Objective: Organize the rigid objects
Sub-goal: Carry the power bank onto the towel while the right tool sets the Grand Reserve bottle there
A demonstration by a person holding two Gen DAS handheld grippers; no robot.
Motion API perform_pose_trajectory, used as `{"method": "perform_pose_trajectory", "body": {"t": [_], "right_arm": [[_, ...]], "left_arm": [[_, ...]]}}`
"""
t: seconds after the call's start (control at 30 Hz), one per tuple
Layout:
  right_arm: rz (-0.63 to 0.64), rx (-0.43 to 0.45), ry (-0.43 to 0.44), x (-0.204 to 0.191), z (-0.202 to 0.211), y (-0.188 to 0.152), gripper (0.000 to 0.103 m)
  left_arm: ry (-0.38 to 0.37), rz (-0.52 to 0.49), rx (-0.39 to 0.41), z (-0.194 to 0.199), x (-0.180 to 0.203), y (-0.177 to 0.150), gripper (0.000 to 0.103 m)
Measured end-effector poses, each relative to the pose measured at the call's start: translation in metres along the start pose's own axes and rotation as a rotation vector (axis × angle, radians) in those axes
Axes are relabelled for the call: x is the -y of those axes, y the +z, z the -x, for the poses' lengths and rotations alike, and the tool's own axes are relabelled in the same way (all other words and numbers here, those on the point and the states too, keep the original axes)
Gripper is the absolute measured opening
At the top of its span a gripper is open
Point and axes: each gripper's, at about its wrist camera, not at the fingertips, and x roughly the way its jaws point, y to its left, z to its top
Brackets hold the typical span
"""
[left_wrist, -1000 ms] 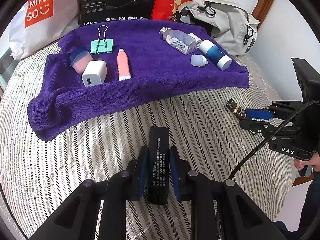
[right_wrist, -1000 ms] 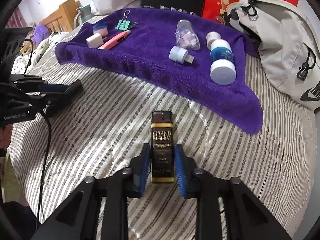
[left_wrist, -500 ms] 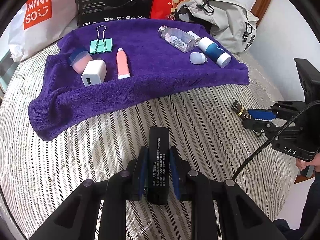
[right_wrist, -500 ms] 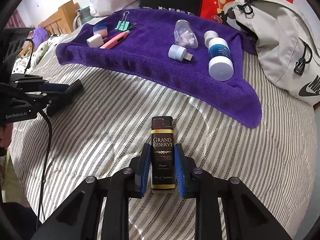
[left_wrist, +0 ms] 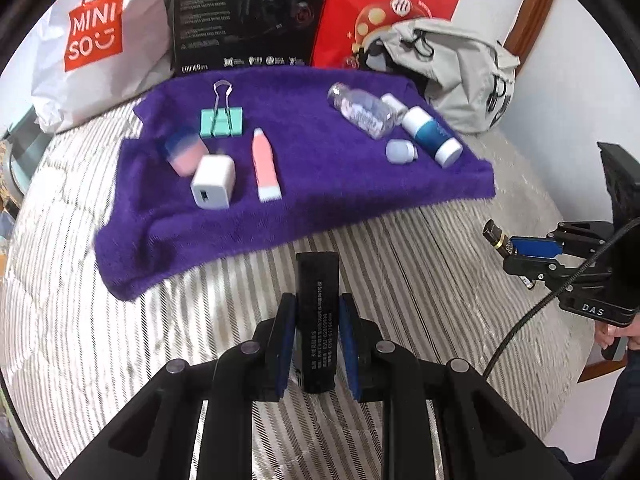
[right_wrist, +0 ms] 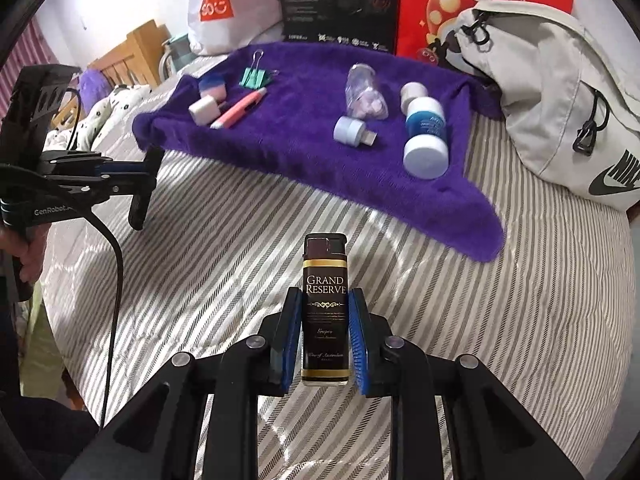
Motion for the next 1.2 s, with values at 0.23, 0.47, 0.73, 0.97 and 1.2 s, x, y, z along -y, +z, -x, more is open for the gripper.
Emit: {"method": "perform_pose_trajectory", "body": {"t": [0.23,0.47,0.73,0.97,1.2], "right_arm": [[0.006,0.035,0.026,0.008,0.008,0.023,0.023],[0.038,0.074,0.041,0.010,0.007,0.062,0.023],[0.041,0.100,0.079,0.011,-0.005,0.103,0.023],[0.032,0.093,0.084,0.006,-0.036,0.140,0.023],[0.074,0.018,0.081,-0.012,-0.084,0.153,0.023]], "left_arm": [[0.001,0.004,0.030,0.010,-0.009,0.021,0.021],[0.000,0.002,0.030,0.002,-0.019,0.045,0.021],[-0.006,0.016,0.025,-0.012,-0.029,0.066,0.021],[-0.017,0.020,0.021,-0.020,-0.040,0.083,0.021],[-0.044,0.044,0.014,-0.032,-0.054,0.097,0.021]]}}
